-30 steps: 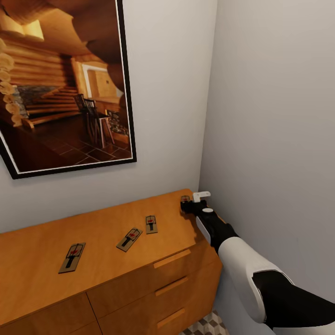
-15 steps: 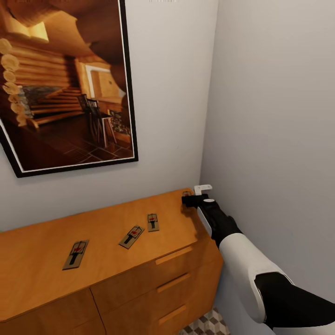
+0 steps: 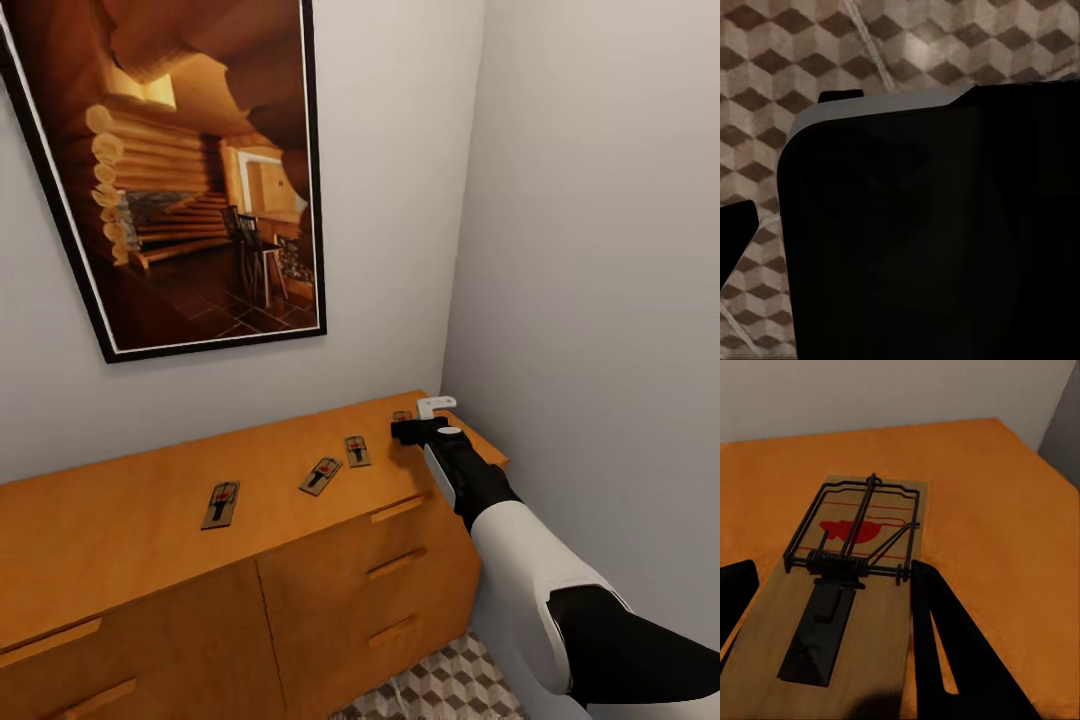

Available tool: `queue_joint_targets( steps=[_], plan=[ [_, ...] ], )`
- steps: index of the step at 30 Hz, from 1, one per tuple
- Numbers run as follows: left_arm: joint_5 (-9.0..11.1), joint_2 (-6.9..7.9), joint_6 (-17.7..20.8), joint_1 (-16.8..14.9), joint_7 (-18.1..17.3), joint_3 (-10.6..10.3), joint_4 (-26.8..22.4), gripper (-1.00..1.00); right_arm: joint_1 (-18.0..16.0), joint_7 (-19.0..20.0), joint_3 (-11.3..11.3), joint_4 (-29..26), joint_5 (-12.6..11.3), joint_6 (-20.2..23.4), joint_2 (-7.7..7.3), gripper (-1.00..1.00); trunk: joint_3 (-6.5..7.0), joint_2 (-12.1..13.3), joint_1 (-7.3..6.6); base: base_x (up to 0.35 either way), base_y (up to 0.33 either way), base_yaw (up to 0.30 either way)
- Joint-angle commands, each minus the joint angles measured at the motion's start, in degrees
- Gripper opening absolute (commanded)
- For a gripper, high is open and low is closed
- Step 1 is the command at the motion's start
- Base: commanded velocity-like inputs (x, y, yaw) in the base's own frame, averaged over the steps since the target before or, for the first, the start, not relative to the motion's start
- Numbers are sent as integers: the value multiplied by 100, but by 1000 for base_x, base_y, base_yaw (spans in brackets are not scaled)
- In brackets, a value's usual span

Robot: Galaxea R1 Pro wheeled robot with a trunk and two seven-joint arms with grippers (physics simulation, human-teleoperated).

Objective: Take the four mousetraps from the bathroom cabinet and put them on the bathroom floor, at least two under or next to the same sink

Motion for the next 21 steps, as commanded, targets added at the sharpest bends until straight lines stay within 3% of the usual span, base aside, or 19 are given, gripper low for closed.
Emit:
queue_joint_targets(
  steps=[1,9,21],
  plan=[
    [-6,-1,-43,-10,-3,-21,24,100,-3,-2,12,-8,39,37,0,-100,-6,-4,-3,-253,183,0],
    [-6,-34,-43,-11,-3,-19,24,100,-3,-13,13,2,39,37,0,-100,-6,-4,-3,-265,139,0],
    [-6,-49,-42,-11,-3,-21,24,100,-3,-8,15,13,39,37,0,-100,-6,-4,-3,-310,-16,0]
  ],
)
